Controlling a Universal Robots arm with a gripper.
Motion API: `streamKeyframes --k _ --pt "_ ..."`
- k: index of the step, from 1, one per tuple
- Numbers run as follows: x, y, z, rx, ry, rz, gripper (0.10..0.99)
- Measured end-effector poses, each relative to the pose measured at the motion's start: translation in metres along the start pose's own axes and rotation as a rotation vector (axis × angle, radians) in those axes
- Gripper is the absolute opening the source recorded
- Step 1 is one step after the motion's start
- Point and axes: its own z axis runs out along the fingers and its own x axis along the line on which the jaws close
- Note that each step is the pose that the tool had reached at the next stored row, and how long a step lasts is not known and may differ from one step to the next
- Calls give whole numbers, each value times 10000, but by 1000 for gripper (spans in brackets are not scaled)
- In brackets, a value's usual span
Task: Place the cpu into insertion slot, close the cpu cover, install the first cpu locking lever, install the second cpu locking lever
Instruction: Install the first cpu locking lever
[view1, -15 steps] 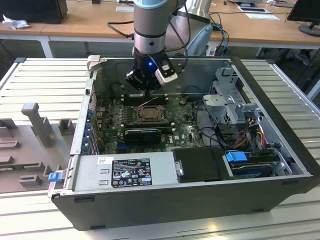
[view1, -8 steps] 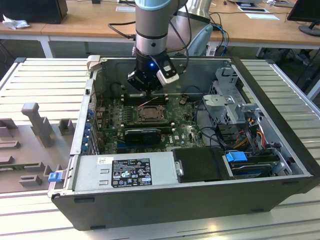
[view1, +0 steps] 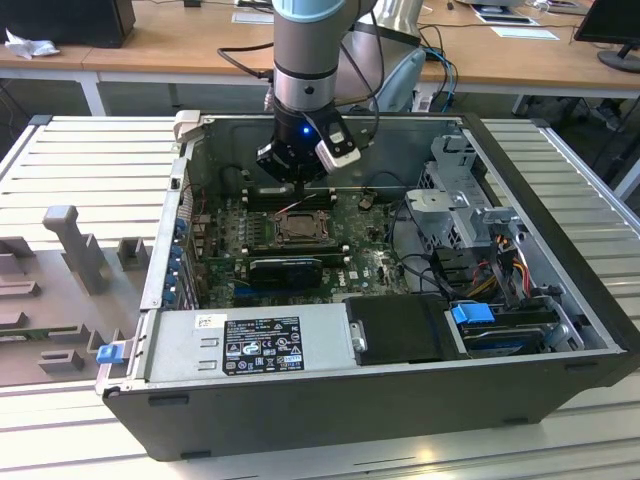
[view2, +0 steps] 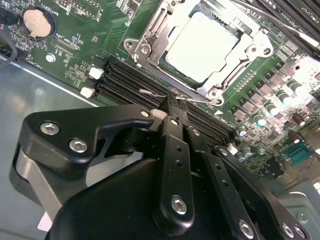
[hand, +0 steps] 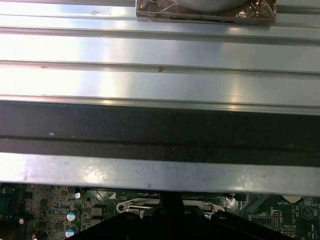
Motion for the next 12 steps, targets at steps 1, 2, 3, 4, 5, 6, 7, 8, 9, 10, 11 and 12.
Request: streamKeyframes --k 1,2,3,4,5,6,7,8,9,10,11,12 --pt "-7 0 0 0 0 -1 106" --pt "-9 0 0 0 0 -1 106" --pt "-9 0 0 0 0 -1 106" --pt "-10 0 0 0 0 -1 106" --pt "-10 0 0 0 0 -1 106" --pt "-10 0 0 0 0 -1 106" --pt "-10 0 0 0 0 -1 106" --pt "-10 0 0 0 0 -1 106" --pt "-11 0 0 0 0 -1 106" --pt "-13 0 0 0 0 -3 106" --pt "-13 0 1 -1 -1 -2 106" --pt "-17 0 2 -2 -1 -2 106"
